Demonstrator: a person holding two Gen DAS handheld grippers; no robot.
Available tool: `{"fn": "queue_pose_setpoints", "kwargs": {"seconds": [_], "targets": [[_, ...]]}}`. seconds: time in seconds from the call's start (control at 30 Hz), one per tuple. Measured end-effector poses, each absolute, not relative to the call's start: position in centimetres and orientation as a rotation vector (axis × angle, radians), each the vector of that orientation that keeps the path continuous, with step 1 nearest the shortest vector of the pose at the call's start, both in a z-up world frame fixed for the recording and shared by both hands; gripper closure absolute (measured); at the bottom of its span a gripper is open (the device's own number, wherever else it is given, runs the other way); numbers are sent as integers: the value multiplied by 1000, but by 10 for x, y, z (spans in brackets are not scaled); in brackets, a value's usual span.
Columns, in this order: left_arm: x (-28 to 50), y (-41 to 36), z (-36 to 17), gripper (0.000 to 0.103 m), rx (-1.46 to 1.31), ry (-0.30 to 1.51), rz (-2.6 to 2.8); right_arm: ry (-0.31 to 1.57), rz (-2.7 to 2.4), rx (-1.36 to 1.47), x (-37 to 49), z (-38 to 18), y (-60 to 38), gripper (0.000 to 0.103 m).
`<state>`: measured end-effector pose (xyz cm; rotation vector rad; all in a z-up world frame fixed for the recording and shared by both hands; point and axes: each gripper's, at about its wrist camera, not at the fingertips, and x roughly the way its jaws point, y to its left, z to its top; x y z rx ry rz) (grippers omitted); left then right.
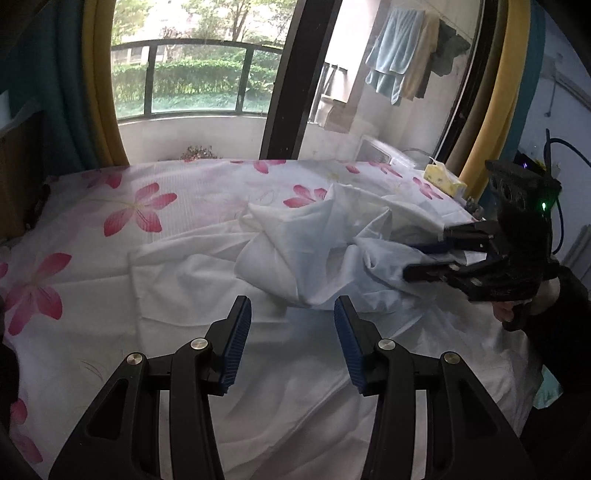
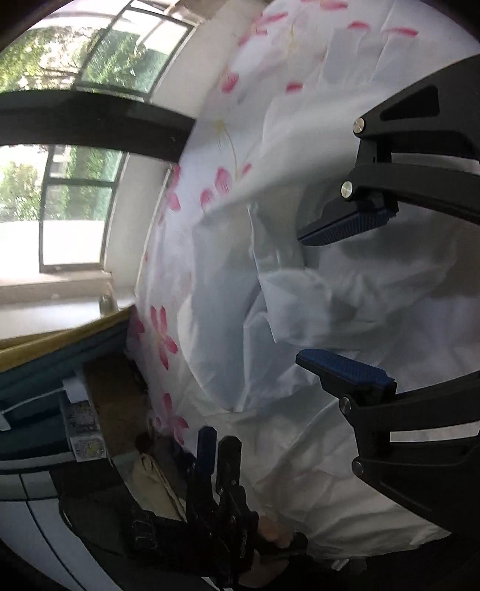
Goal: Fold large clothes
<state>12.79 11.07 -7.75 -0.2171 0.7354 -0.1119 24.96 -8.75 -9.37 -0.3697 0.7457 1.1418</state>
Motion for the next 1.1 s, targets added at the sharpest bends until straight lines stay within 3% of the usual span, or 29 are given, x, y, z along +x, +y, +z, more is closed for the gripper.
{"fn": "queue_pose_setpoints", "kwargs": {"seconds": [0.07, 0.3, 0.63, 0.73, 0.9, 1.1], "targets": [[129, 111, -80, 54, -222, 739, -115, 761, 1168, -399, 244, -99, -83, 100], [139, 108, -90, 54, -234, 767, -106, 715, 1263, -486, 199, -93, -97, 100], [140, 106, -87, 54, -215, 774, -66, 791, 1291, -565, 170, -119, -115, 97], [139, 105, -78, 54, -207, 753, -62, 759, 1282, -547, 173, -108, -122, 90], [150, 106, -65, 54, -185, 726, -53, 666, 1261, -497, 182, -78, -134, 48], [178, 110, -67, 54, -188, 721, -31, 617, 1130, -457, 216, -69, -138, 38]]}}
